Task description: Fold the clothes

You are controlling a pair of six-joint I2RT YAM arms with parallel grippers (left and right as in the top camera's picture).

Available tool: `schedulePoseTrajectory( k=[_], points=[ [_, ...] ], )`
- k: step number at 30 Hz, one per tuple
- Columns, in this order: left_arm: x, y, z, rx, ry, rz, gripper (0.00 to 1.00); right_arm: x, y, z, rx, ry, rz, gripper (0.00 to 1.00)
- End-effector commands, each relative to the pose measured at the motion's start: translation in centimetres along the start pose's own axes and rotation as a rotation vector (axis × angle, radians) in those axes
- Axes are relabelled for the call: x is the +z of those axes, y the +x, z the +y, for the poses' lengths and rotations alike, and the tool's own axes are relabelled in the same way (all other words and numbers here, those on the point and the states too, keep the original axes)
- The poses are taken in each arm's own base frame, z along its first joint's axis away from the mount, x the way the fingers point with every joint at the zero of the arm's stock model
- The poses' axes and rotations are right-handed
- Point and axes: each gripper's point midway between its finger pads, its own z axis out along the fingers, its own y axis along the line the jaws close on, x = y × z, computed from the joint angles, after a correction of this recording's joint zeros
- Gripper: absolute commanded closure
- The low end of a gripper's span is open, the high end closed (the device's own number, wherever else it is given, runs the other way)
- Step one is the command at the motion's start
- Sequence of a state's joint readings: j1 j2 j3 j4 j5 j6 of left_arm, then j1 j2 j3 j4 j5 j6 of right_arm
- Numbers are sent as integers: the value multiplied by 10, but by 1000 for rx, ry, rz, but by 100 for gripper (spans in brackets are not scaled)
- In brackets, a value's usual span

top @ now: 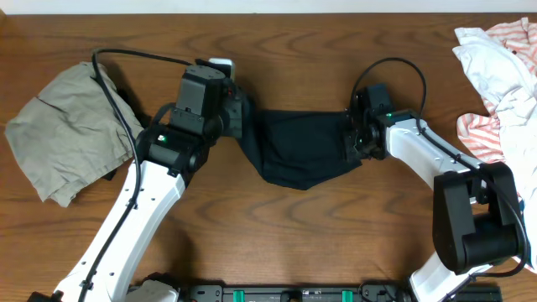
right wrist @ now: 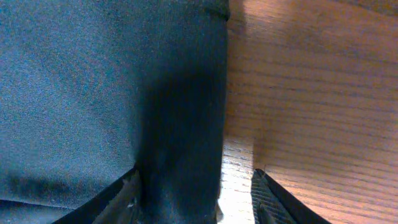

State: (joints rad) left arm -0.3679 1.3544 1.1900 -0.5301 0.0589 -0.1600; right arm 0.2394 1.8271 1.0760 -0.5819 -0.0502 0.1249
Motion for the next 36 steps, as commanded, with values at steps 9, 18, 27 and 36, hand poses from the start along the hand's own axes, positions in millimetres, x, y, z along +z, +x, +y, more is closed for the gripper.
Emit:
schedulePoseTrajectory(
  k=[9,18,27,36],
  points=[
    [-18,-13,-62,98,353,-35,94,5,13,36,-115,-3,23,46],
    [-22,-1,-97,162,429,-14,94,6,17,50,-130,-15,26,46],
    [-12,19,-124,207,470,45,94,5,21,65,-148,-47,35,46],
    [13,30,-125,205,462,98,94,5,28,69,-151,-57,61,44]
  ],
)
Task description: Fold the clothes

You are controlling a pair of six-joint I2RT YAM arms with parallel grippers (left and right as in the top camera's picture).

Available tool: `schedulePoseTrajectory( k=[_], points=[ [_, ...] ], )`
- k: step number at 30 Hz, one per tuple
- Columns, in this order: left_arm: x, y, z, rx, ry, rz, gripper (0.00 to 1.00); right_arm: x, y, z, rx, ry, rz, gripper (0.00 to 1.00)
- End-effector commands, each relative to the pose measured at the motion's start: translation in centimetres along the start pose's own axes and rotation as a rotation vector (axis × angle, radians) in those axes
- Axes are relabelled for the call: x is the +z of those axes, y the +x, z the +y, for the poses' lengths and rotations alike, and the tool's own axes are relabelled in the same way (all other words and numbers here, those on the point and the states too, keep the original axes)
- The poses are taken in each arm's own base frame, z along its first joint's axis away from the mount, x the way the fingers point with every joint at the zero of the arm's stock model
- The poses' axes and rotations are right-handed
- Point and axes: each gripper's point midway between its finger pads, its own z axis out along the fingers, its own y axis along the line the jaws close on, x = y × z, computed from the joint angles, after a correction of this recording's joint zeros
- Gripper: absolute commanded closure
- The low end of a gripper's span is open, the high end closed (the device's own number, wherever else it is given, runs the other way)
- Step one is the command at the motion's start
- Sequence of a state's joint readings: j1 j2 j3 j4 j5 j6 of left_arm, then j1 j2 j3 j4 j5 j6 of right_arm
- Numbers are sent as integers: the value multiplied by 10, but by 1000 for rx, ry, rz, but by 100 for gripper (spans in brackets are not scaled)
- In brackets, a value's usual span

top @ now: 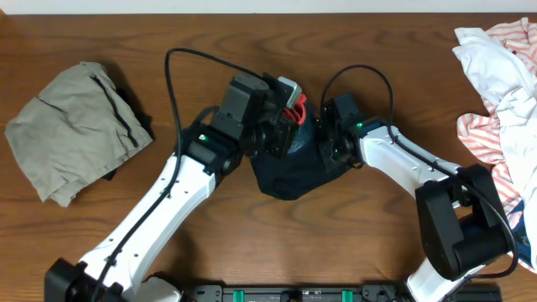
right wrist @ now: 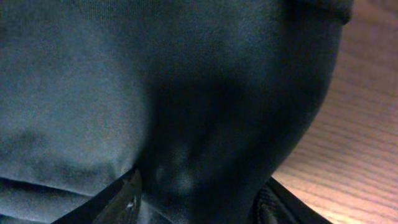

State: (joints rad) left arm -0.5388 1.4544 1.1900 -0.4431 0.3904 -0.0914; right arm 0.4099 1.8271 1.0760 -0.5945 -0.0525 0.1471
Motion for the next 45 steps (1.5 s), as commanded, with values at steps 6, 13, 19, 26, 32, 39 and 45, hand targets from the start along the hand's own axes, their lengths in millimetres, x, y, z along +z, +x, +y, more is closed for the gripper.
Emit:
schedulePoseTrajectory(
  k=[6,13,19,26,32,39,45],
  points=[
    [3,-12,-5,29,24,-30,94,2,10,6,12,-22,40,41],
    [9,-12,-18,49,49,-31,94,-23,-6,-17,69,-14,-2,39],
    [27,-6,-38,83,88,-13,83,-58,-13,-29,90,-8,-64,37],
    [48,14,-45,90,102,63,36,-101,-20,-56,163,7,-173,33],
    [37,7,-22,67,15,39,38,-111,-12,-60,165,-43,-159,28],
    [6,29,81,-44,-388,121,38,-108,-18,-31,138,-215,-160,23],
    [8,53,100,-116,-424,208,38,-80,-30,-21,135,-300,-143,21]
  ],
)
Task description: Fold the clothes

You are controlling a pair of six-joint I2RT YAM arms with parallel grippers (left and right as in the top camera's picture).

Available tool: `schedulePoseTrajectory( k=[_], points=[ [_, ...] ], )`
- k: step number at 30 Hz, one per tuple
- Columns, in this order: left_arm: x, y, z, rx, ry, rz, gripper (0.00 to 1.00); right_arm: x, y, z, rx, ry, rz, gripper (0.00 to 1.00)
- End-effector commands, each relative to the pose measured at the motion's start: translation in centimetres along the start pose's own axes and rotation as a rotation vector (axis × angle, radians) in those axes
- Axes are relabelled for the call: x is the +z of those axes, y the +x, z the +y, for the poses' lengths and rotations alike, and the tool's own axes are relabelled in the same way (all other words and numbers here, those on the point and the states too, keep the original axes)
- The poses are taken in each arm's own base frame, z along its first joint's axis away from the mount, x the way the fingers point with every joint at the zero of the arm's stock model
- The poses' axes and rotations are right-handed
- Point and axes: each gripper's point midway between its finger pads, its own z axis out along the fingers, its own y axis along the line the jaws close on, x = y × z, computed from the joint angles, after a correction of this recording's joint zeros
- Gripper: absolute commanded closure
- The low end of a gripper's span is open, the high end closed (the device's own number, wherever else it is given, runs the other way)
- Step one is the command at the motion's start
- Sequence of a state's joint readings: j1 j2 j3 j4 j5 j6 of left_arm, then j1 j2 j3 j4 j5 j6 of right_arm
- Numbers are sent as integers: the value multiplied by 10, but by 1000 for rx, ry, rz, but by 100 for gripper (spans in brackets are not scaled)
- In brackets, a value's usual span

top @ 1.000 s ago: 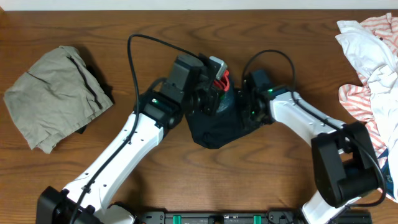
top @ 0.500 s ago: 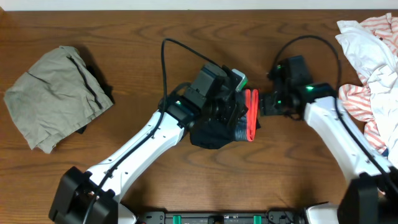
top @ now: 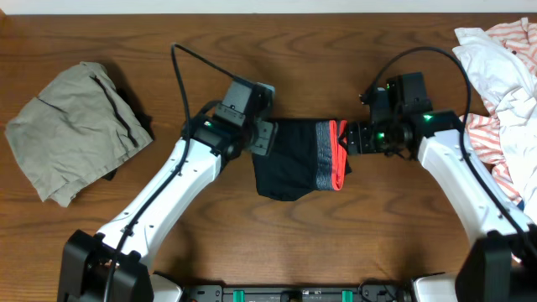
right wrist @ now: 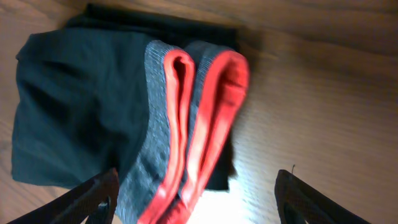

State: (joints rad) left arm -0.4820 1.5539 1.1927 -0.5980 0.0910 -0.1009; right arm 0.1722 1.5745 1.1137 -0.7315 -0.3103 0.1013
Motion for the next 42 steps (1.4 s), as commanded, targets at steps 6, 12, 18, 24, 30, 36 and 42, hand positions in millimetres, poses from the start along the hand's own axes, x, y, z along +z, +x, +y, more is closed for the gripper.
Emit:
schedulePoseTrajectory(
  k=[6,12,18,24,30,36,42],
  points=[
    [24,27,15,-60,-74,132,38,65,-7,4,-6,-117,58,21],
    [45,60,4,-101,-11,289,38,81,-21,2,-18,-122,9,57],
    [47,86,-21,-144,134,422,38,80,-44,-4,-13,-89,-83,69],
    [40,103,-19,-154,117,498,38,77,-72,-7,0,-60,-199,57],
    [39,105,-18,-179,110,508,38,77,-74,-22,44,21,-214,54],
    [38,106,-18,-179,109,511,38,78,-71,-8,17,-61,-194,48],
    [40,102,-19,-202,107,495,34,81,-49,2,28,-110,-100,38]
  ],
)
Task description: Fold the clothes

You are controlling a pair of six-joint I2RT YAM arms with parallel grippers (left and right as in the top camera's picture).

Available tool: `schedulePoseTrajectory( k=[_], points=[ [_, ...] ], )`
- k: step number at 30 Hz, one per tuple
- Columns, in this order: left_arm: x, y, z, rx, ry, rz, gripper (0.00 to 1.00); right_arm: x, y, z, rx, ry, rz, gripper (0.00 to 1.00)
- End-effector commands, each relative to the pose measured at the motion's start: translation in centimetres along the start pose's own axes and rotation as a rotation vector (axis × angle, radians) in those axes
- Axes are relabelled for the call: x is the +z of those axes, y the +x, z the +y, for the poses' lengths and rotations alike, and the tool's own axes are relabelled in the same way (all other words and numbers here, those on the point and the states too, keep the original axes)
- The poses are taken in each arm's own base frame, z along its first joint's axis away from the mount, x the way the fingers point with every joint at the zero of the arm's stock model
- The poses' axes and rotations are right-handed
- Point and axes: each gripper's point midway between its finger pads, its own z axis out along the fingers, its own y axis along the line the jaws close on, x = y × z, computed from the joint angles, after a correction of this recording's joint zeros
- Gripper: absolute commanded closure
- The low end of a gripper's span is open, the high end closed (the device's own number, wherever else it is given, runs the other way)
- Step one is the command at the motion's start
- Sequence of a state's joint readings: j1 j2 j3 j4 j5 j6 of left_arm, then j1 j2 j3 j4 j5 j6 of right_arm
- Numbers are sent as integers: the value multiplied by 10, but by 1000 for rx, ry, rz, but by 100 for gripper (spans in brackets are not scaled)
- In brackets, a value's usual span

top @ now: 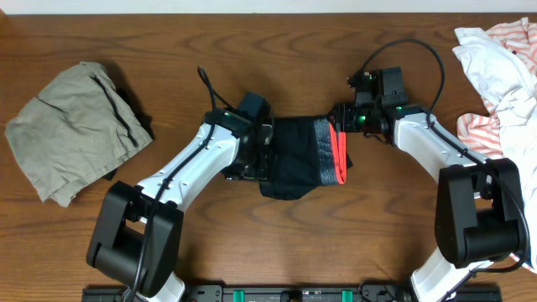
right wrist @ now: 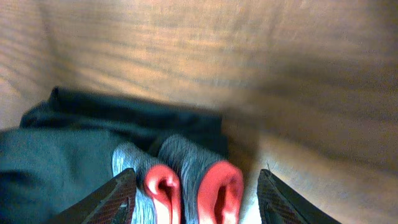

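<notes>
A dark garment with a grey and red waistband lies folded at the table's middle. My right gripper is low at the far end of the waistband. In the right wrist view that gripper is open, and the two red folds of the waistband lie between its fingers. My left gripper rests at the garment's left edge, and its jaws are hidden under the wrist.
Folded khaki shorts lie at the far left. A heap of white and striped clothes sits at the right edge. Bare wood table lies in front of the garment.
My right gripper has moved from the right of the waistband to its far end, and the red folds now lie between its fingers. My left gripper has shifted down along the garment's left edge. The garment lies as before.
First the dark garment was stretched between my two grippers. Then both were together at the middle, with the garment bunched and red showing. Then it lay folded, waistband to the right, with both grippers just off it. Now both are at its edges.
</notes>
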State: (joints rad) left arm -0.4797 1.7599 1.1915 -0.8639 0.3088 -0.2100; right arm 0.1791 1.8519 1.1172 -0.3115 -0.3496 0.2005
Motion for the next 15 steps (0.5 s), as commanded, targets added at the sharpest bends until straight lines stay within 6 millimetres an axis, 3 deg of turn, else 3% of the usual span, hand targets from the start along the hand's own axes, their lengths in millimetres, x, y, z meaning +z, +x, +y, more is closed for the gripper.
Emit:
schedulePoseTrajectory(
  k=[1,6,10,15],
  points=[
    [0,-8,-3,-18,14,-27,30,0,9,14,-25,-46,47,38],
    [-2,-32,-10,9,43,-126,24,3,21,17,-42,-41,88,39],
    [-4,-41,-13,1,56,-163,24,12,24,14,-40,-39,100,60],
    [5,-39,-11,-49,52,-137,24,36,37,4,-27,-33,141,65]
  ],
)
